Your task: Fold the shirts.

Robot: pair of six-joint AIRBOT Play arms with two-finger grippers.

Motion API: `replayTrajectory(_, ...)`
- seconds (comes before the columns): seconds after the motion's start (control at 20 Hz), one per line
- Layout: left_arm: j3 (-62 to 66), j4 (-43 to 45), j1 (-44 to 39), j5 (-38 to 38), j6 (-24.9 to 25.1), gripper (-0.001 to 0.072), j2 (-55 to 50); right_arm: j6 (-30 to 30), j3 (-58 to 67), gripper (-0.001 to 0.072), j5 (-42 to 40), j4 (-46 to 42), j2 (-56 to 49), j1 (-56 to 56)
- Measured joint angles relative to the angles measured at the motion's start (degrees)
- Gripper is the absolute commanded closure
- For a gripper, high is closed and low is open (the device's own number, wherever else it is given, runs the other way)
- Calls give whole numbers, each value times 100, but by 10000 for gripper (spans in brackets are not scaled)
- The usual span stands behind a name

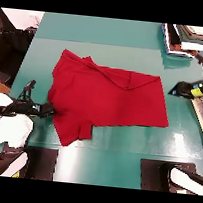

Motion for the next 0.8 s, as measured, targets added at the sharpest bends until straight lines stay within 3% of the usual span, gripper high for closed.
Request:
replayTrajectory(0.35, 933, 302, -33, -46, -15, 677, 0, -627, -2022, 272, -116, 439, 55, -1416)
replayTrajectory(0.7, 1060, 345, -33, 2, -13, 677, -2, -883, -3042, 283, -369, 828, 68, -1537)
replayTrajectory(0.75, 1067, 348, -33, 2, -13, 677, 0, -890, -3106, 326, -378, 839, 68, -1453)
replayTrajectory(0.8, 1069, 348, -33, 4, -13, 677, -2, -901, -3163, 430, -437, 839, 72, -1340)
